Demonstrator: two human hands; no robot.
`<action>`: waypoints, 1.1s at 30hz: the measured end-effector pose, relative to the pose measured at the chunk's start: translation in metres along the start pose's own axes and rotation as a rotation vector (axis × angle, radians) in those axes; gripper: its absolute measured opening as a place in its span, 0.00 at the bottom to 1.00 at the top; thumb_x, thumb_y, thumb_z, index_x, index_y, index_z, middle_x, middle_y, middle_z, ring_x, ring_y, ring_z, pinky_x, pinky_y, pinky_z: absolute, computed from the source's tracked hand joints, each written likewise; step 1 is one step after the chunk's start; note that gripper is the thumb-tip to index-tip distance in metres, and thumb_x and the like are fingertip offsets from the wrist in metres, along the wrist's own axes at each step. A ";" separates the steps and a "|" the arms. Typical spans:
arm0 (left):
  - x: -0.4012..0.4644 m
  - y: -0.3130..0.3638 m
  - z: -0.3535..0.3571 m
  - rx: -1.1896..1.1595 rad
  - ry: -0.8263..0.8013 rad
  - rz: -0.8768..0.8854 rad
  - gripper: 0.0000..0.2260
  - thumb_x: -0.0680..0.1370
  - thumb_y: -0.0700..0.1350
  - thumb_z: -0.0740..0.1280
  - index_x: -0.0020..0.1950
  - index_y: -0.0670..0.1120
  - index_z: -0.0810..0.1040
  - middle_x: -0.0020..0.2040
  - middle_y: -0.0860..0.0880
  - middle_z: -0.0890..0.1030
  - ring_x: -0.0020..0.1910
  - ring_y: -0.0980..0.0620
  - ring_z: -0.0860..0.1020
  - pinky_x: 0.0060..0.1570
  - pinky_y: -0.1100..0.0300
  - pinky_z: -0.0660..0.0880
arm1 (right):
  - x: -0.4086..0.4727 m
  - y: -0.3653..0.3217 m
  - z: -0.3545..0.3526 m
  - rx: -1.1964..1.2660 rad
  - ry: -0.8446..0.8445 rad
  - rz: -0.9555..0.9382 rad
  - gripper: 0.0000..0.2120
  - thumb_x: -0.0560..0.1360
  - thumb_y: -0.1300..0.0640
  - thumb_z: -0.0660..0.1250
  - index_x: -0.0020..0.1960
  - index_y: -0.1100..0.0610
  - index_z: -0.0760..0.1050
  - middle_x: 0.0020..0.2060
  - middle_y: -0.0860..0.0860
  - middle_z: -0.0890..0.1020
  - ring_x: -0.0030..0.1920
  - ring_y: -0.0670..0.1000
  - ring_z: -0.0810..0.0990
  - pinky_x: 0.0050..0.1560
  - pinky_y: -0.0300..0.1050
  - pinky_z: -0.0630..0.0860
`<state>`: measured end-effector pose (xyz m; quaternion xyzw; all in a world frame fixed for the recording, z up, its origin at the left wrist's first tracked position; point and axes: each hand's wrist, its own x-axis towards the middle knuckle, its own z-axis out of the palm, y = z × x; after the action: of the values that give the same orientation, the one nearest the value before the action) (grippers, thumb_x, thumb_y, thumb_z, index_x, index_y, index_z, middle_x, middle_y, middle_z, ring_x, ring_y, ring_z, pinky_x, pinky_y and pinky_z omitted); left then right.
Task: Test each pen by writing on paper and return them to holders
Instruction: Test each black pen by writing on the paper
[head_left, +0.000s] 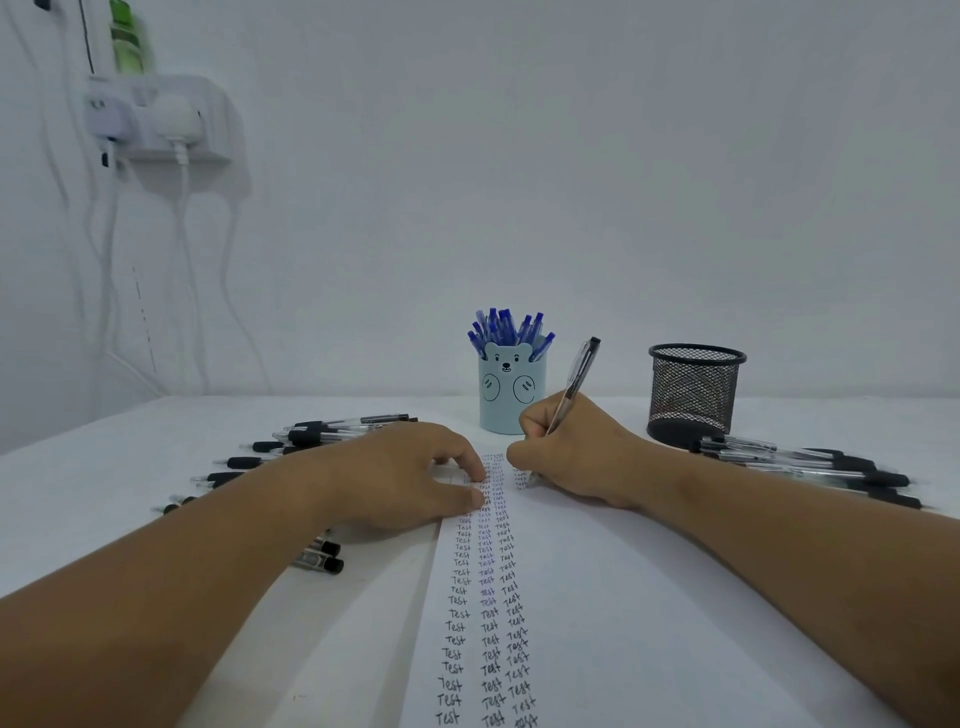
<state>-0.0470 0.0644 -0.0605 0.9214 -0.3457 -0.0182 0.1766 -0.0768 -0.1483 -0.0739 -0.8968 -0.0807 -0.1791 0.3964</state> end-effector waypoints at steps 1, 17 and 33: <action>0.000 0.000 0.000 0.000 -0.001 0.003 0.10 0.76 0.62 0.69 0.56 0.66 0.78 0.64 0.63 0.75 0.67 0.62 0.70 0.73 0.54 0.65 | 0.000 0.000 0.000 -0.001 0.009 0.003 0.21 0.69 0.64 0.70 0.27 0.54 0.60 0.23 0.47 0.62 0.24 0.42 0.63 0.32 0.42 0.59; 0.002 -0.003 0.001 -0.008 0.012 0.016 0.10 0.76 0.62 0.70 0.56 0.66 0.79 0.64 0.63 0.75 0.66 0.62 0.71 0.72 0.54 0.66 | -0.002 -0.001 0.001 0.003 0.037 -0.015 0.20 0.70 0.63 0.70 0.28 0.55 0.62 0.24 0.49 0.63 0.24 0.43 0.63 0.31 0.41 0.61; 0.001 -0.001 0.000 0.011 0.018 0.023 0.11 0.76 0.61 0.69 0.57 0.64 0.79 0.63 0.65 0.75 0.66 0.63 0.70 0.72 0.57 0.65 | -0.005 0.001 -0.010 -0.147 0.254 -0.274 0.07 0.83 0.47 0.60 0.52 0.49 0.72 0.23 0.55 0.75 0.24 0.49 0.68 0.30 0.48 0.68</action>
<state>-0.0455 0.0641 -0.0611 0.9184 -0.3548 -0.0058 0.1750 -0.0840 -0.1563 -0.0705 -0.8741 -0.1380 -0.3487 0.3088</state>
